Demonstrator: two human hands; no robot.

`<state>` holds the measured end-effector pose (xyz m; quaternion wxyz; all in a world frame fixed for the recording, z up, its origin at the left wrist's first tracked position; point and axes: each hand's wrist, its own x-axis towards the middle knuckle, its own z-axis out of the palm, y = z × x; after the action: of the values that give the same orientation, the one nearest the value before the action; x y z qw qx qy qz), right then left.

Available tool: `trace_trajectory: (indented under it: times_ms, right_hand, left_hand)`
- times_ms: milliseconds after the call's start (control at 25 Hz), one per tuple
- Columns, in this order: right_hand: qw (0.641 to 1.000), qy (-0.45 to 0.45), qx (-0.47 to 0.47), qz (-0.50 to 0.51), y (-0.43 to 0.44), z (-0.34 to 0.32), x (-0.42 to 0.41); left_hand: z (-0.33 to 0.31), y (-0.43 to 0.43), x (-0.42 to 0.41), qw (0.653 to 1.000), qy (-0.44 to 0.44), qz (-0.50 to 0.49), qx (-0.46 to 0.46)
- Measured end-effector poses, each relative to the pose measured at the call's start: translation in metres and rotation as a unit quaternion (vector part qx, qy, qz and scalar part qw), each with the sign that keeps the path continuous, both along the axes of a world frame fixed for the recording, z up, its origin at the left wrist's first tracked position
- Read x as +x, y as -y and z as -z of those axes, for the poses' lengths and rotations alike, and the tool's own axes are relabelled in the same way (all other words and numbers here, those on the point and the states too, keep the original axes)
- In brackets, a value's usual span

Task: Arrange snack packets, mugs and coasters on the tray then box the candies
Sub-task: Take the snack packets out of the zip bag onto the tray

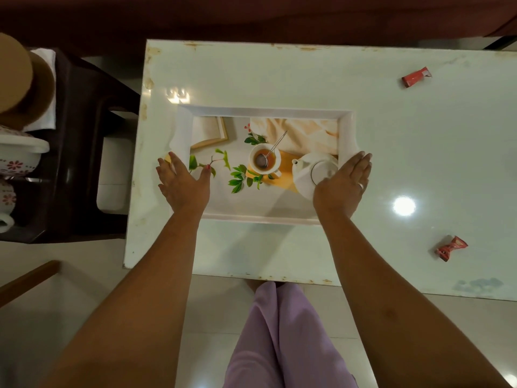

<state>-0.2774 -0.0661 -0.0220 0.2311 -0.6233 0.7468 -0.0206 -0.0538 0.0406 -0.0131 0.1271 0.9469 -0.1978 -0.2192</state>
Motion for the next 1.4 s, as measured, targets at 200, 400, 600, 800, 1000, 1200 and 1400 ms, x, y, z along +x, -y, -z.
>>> trace_trajectory:
  times_ms: [200, 400, 600, 800, 1000, 1200, 1400]
  right_hand:
    - [0.982, -0.009, 0.001, -0.191, -0.035, -0.044, 0.051]
    - [0.953, 0.203, -0.038, -0.22, -0.062, -0.092, 0.137]
    - [0.884, 0.392, -0.047, -0.251, -0.09, -0.135, 0.277]
    - [0.874, 0.405, -0.031, -0.266, -0.123, -0.155, 0.406]
    - [0.858, 0.381, 0.057, -0.34, -0.148, -0.152, 0.46]
    - [0.864, 0.36, 0.018, -0.351, -0.165, -0.154, 0.477]
    - [0.85, 0.31, -0.032, -0.424, -0.182, -0.165, 0.506]
  left_hand:
    - [-0.04, 0.006, -0.002, 0.981, -0.076, -0.061, -0.17]
    - [-0.082, -0.003, 0.045, 0.907, -0.152, -0.166, -0.355]
    - [-0.133, -0.036, 0.149, 0.888, -0.069, -0.149, -0.43]
    - [-0.174, -0.092, 0.245, 0.925, 0.0, -0.054, -0.377]
    - [-0.175, -0.137, 0.308, 0.959, 0.018, 0.003, -0.284]
    - [-0.157, -0.166, 0.329, 0.954, 0.009, -0.066, -0.292]
    - [-0.136, -0.203, 0.35, 0.905, 0.0, -0.281, -0.319]
